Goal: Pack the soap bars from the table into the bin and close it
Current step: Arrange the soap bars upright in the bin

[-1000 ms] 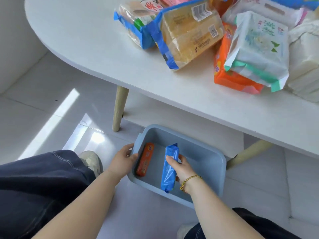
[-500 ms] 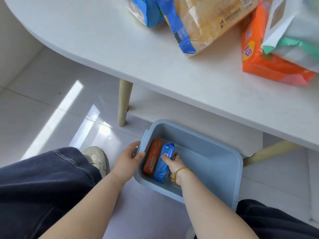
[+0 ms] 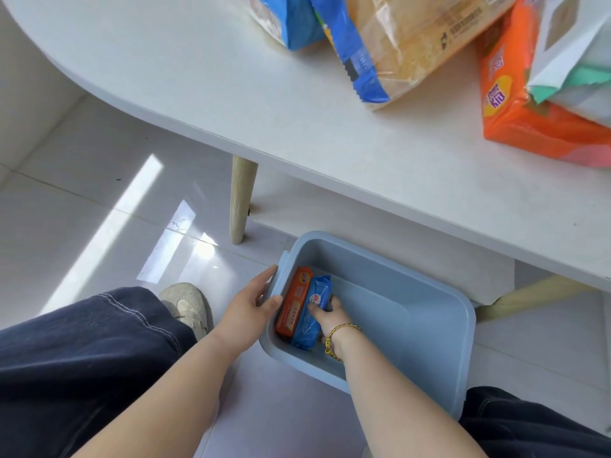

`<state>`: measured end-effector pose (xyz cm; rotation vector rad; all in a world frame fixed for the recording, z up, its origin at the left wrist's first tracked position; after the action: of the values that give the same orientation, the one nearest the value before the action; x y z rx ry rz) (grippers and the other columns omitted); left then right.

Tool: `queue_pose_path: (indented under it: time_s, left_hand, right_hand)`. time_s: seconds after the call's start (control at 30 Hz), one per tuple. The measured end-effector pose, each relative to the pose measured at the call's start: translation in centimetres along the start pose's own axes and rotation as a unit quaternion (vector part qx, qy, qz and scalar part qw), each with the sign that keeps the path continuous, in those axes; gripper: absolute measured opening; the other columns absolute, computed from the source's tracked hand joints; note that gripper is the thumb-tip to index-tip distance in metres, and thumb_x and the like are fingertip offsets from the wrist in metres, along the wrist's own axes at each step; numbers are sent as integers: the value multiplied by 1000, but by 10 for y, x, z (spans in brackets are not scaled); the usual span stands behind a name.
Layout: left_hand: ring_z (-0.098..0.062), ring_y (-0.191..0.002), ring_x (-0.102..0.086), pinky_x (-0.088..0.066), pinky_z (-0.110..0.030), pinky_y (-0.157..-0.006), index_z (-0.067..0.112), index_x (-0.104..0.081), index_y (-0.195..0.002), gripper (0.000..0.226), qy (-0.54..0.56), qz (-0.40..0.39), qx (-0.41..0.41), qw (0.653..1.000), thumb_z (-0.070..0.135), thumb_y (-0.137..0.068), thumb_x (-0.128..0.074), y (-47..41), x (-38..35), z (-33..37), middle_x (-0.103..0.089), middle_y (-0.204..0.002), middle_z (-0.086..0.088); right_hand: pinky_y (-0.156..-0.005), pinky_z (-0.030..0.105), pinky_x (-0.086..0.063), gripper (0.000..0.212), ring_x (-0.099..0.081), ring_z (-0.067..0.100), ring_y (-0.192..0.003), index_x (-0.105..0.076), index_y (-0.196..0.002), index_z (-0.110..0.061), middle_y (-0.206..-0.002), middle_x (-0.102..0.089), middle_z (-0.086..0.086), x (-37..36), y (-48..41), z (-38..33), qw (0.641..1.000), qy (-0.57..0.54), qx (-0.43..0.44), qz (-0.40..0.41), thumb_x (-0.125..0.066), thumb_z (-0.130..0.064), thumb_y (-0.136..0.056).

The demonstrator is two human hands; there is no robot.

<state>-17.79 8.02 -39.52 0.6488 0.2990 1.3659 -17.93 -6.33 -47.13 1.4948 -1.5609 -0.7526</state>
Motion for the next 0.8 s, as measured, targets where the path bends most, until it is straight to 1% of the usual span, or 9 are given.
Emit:
queue_pose_path:
  time_s: [0.1,0.2,0.27,0.37,0.5,0.6,0.67,0.73,0.8]
  left_hand:
    - [-13,-109,-46,-38,-25,-95,21,-32,-138,50,-7,3,-8,1000,7,-92,-47,-1,0,0,-48,-129,-6]
    - [-16,-111,-47,-40,-27,-95,20,-32,-138,51,1,0,-3,1000,5,-91,-47,-3,0,-2,-49,-133,-10]
    - [-17,-111,-47,-40,-28,-94,22,-32,-138,50,-8,-4,-1,1000,7,-92,-46,-2,1,-1,-48,-134,-11]
    - [-21,-116,-46,-37,-27,-91,24,-32,-138,49,-39,0,1,999,11,-93,-44,0,-1,1,-47,-135,-10]
    - [-27,-124,-43,-38,-32,-96,22,-35,-137,47,-99,25,21,995,10,-92,-43,7,-3,10,-44,-138,-13]
    - [-29,-123,-46,-38,-35,-99,14,-41,-133,41,-124,44,39,991,11,-92,-44,19,0,23,-46,-137,-15]
    - [-28,-121,-48,-38,-35,-100,11,-42,-131,39,-136,71,30,988,13,-92,-44,33,4,39,-48,-136,-13]
    - [-27,-118,-51,-39,-33,-96,11,-47,-127,36,-137,104,-11,985,13,-92,-45,48,5,59,-53,-131,-11]
    - [-22,-109,-56,-41,-27,-87,14,-55,-119,30,-138,139,-94,976,14,-91,-45,70,7,85,-61,-120,-7]
  right_hand:
    - [-99,45,-46,43,-54,34,-115,-37,-131,-13,-129,-53,15,0,-1,0,1000,20,8,6,-51,-20,-91]
    - [-94,41,-47,41,-55,33,-113,-39,-130,-11,-128,-54,16,3,3,-1,999,26,32,9,-52,-13,-91]
    - [-92,36,-47,46,-54,30,-114,-38,-132,-13,-130,-52,15,6,12,-3,997,51,60,22,-55,-11,-89]
    - [-87,24,-41,58,-45,27,-124,-30,-140,-19,-139,-37,11,16,33,-9,988,104,101,60,-55,-15,-88]
    - [-98,25,-38,47,-44,22,-126,-37,-136,-17,-141,-39,8,31,80,-26,967,190,150,81,-49,-19,-91]
    - [-93,19,-38,36,-51,18,-119,-48,-128,-14,-129,-56,4,38,126,-41,950,240,186,66,-45,-19,-93]
    - [-80,12,-40,30,-56,13,-103,-56,-119,-17,-109,-63,-5,42,164,-54,937,255,233,53,-46,-19,-91]
    - [-69,10,-39,19,-55,8,-83,-61,-102,-25,-84,-58,-16,47,197,-64,926,244,285,31,-49,-18,-89]
    - [-67,10,-42,20,-55,2,-68,-57,-81,-33,-74,-54,-17,55,232,-81,912,227,343,7,-53,-15,-87]
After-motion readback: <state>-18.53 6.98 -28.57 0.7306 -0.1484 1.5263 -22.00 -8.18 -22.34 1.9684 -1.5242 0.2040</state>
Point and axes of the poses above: each hand's wrist, its own y-axis away from the middle knuckle, its own x-axis out of the back of the hand, z = x × y, the point moved 1 cm from there along -y, towards the middle knuckle
